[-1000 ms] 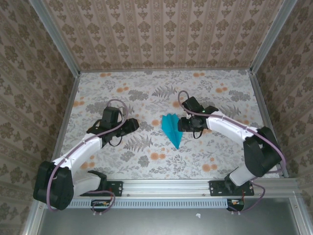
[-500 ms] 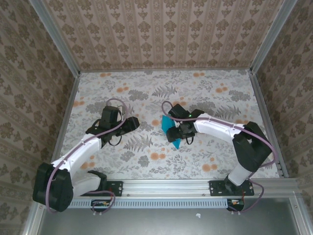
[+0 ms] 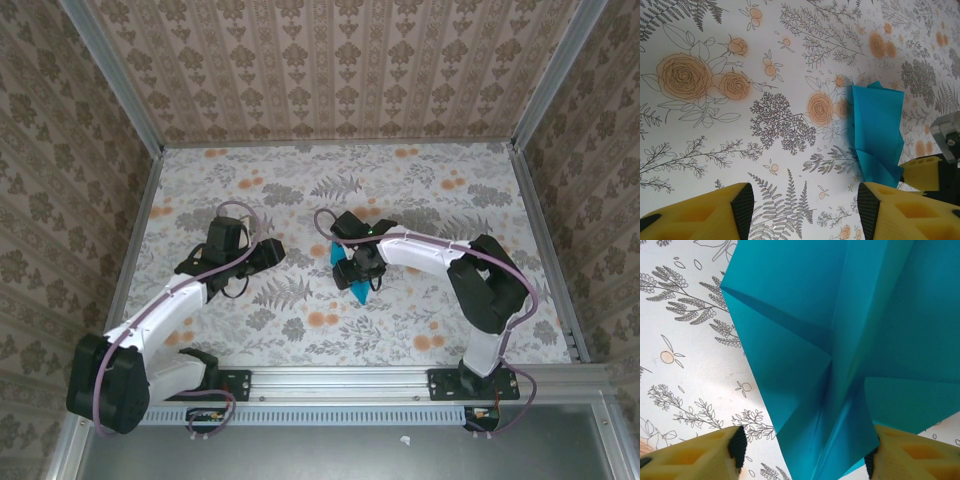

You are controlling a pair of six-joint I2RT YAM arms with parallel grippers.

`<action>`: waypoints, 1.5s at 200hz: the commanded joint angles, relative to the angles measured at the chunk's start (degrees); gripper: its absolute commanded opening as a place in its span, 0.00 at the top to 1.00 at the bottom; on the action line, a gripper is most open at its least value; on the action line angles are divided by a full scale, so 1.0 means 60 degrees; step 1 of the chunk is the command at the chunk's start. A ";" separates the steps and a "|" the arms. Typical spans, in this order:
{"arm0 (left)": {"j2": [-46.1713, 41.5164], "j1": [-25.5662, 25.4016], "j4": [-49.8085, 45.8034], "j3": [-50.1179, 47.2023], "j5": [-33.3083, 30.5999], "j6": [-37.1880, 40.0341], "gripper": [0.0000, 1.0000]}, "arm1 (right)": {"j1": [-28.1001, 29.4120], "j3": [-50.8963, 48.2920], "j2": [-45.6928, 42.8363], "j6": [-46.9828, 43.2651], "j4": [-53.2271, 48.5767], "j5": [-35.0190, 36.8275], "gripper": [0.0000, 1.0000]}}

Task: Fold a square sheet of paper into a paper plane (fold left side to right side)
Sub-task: Pick up the paper plane at the center of the table, then place the paper plane at the top-center of the table.

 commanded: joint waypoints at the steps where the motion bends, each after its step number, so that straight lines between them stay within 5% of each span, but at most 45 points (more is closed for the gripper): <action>1: -0.0139 0.0014 -0.0355 0.0124 -0.0090 0.0219 0.40 | 0.0073 0.0271 0.0174 -0.0066 -0.0445 0.0313 0.40; 55: -0.0090 0.0007 -0.0288 0.0149 0.0032 0.0250 0.40 | 0.0080 0.0233 0.0286 0.0010 -0.0469 0.0766 0.64; 84: -0.0041 -0.0144 0.0273 0.0149 0.0453 0.0500 0.39 | -0.0026 0.0270 0.0176 0.0107 -0.0270 0.0741 1.00; 134: 0.0558 -0.1062 0.0364 0.1262 0.0377 0.1789 0.36 | -0.1149 0.1827 0.0017 0.0400 -0.1267 0.0531 1.00; 192: 0.1841 -0.1238 0.0295 0.2933 -0.0357 0.3496 0.27 | -0.2450 0.5177 0.2271 -0.0121 -0.2776 0.0866 1.00; 243: 0.2385 -0.1238 0.0055 0.3538 -0.0737 0.3908 0.19 | -0.2701 0.8373 0.4709 -0.0518 -0.4338 0.1345 1.00; 300: 0.2393 -0.1238 -0.0012 0.3509 -0.0729 0.3907 0.15 | -0.2778 0.9242 0.5712 -0.0433 -0.4707 0.1168 0.93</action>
